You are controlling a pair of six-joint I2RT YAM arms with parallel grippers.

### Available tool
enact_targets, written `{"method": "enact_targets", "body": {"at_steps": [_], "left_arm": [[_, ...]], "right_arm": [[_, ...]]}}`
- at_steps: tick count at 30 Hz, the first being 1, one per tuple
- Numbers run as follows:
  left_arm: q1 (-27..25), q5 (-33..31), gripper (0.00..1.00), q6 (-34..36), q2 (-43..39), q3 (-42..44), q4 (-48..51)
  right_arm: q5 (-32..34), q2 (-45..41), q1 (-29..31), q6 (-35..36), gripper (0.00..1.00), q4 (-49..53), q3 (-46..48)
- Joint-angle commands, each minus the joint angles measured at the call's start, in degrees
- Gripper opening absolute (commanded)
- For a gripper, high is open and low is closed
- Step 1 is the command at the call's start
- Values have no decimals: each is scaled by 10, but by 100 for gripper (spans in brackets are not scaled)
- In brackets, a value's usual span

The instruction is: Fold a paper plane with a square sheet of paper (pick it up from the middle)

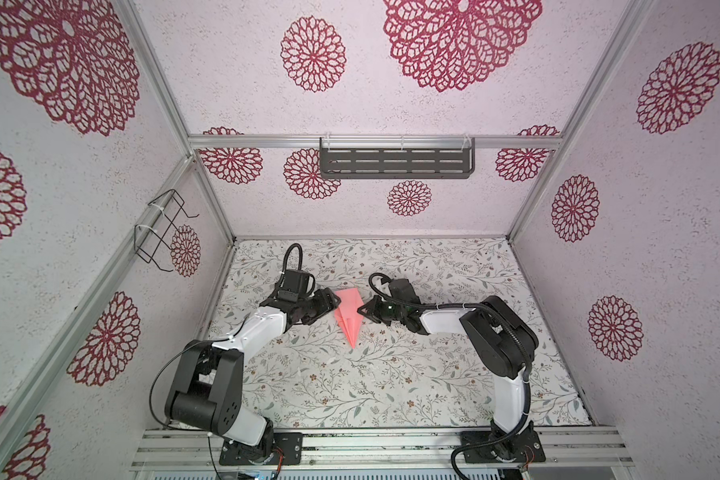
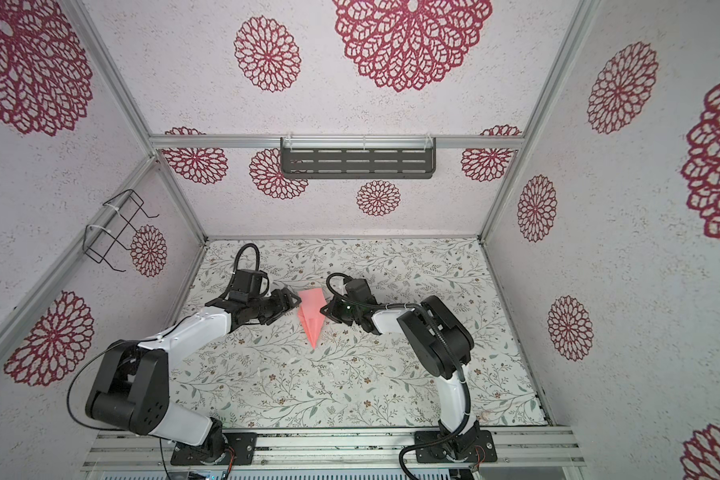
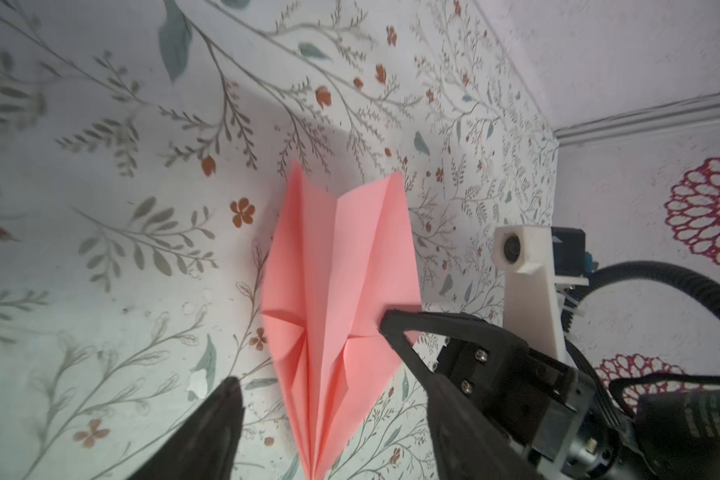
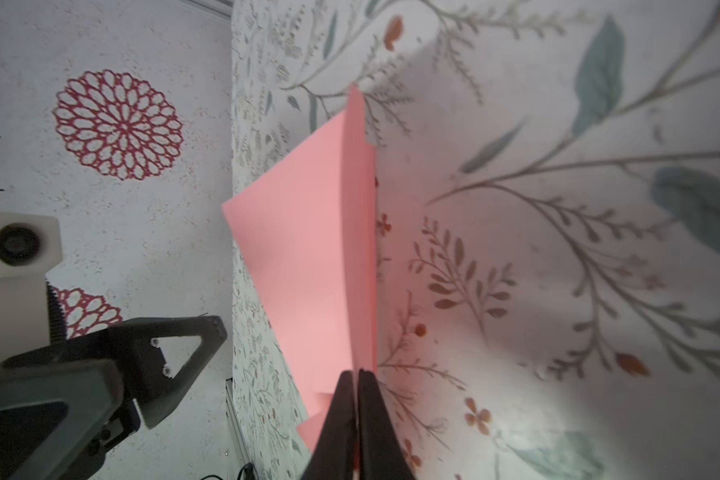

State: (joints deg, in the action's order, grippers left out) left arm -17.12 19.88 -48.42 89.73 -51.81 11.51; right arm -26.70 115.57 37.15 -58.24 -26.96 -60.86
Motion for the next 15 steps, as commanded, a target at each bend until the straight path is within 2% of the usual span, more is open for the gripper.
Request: {"method": "enact_targets", "body": {"at_steps": [1,10,15], "left_arm": [[-22,9,65,-31,21,-8,-41],[-51,9,55,-25,65,-25,-44],[-60,-22,53,-16,68,-37,-21]], "right_arm": [[-26,-4,-8,-3,12,-41,2],[-35,7,-17,8,19,-28,13],[-35,7,-18,17,19,-19,11]]}}
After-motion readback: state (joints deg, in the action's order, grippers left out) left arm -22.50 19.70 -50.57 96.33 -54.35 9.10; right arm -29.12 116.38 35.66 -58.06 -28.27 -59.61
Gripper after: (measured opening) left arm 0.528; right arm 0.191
